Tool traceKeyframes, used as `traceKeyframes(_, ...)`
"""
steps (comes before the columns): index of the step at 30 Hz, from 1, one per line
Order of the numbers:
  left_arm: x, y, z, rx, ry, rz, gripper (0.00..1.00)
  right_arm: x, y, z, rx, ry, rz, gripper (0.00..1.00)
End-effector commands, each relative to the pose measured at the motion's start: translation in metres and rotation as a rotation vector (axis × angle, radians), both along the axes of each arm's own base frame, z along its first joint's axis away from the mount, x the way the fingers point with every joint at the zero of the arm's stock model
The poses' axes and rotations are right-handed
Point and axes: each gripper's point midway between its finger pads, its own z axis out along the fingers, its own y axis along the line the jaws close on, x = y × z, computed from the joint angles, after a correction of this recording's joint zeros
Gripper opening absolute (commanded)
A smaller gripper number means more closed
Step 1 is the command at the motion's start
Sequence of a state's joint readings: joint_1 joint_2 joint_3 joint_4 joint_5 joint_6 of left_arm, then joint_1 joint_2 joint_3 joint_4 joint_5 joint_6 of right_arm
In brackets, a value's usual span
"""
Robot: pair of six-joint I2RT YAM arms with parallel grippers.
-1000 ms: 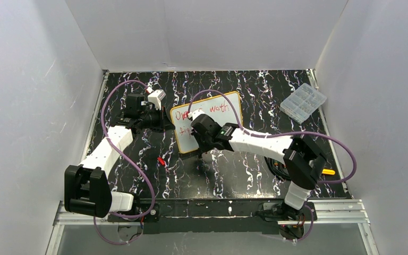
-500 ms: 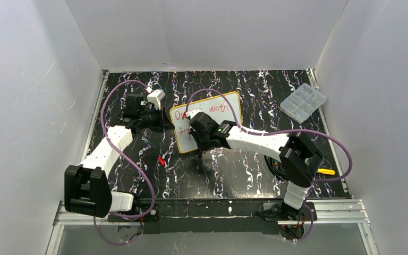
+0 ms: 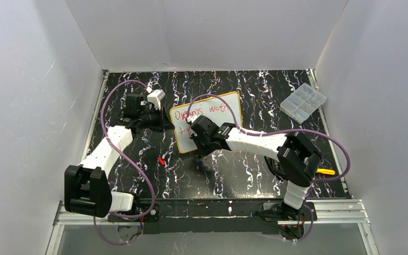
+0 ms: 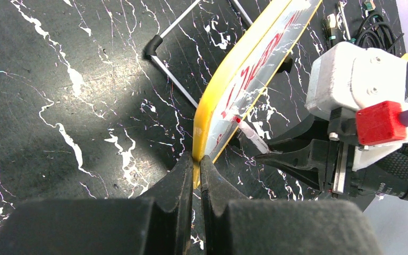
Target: Write a sentence on the whiteboard
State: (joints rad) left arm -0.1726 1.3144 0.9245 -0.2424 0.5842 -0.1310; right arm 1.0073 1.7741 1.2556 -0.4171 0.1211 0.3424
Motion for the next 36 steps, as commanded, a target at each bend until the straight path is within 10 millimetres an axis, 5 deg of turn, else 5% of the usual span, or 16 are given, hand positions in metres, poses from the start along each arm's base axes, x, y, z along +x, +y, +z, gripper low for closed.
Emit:
traceKeyframes(1,-0.006,-0.005,0.018,-0.028,-0.046,-0.028,0.00,-0.006,-0.003,-0.009,-0.003,0.044,-0.011,0.01)
traceKeyframes(25,-0.006,-0.005,0.018,-0.028,-0.046,-0.027,0.00,0.022,0.011,0.021,0.044,-0.077,-0.045,0.01)
traceKeyframes(36,-0.006,-0.004,0.018,-0.028,-0.048,-0.027,0.00,0.024,0.003,0.014,0.019,-0.060,-0.068,0.01)
